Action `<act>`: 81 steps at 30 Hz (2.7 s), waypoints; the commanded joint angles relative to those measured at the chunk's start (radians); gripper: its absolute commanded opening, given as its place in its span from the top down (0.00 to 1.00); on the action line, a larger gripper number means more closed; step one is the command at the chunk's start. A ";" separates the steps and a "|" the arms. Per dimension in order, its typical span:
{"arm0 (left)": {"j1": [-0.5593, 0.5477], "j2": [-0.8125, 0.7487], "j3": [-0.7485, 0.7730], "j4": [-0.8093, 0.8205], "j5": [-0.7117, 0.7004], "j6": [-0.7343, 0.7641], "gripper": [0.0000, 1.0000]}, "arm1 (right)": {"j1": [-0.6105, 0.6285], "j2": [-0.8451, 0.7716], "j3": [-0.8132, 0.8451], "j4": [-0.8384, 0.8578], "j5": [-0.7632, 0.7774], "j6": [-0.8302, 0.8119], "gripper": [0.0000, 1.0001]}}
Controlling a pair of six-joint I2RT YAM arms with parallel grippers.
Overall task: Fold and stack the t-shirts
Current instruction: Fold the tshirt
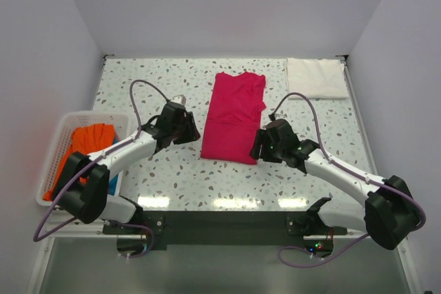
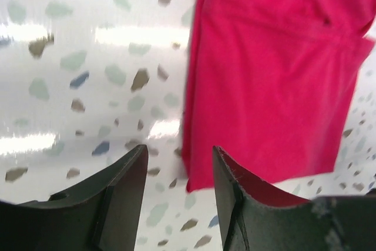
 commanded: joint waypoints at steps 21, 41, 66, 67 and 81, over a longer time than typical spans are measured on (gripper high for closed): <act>-0.078 -0.055 -0.320 0.320 0.241 -0.052 0.44 | -0.003 0.026 -0.213 0.273 0.021 0.333 0.45; -0.077 0.028 -0.334 0.434 0.183 -0.149 0.57 | -0.003 0.136 -0.230 0.342 0.038 0.356 0.65; -0.247 -0.342 -0.487 0.055 0.086 -0.192 1.00 | 0.339 -0.272 -0.353 -0.004 0.007 0.378 1.00; -0.249 -0.365 -0.481 0.015 0.081 -0.195 1.00 | 0.356 -0.289 -0.357 -0.020 0.027 0.389 1.00; -0.241 -0.296 -0.081 -0.073 -0.025 -0.063 1.00 | 0.359 -0.326 0.027 -0.379 0.306 0.216 1.00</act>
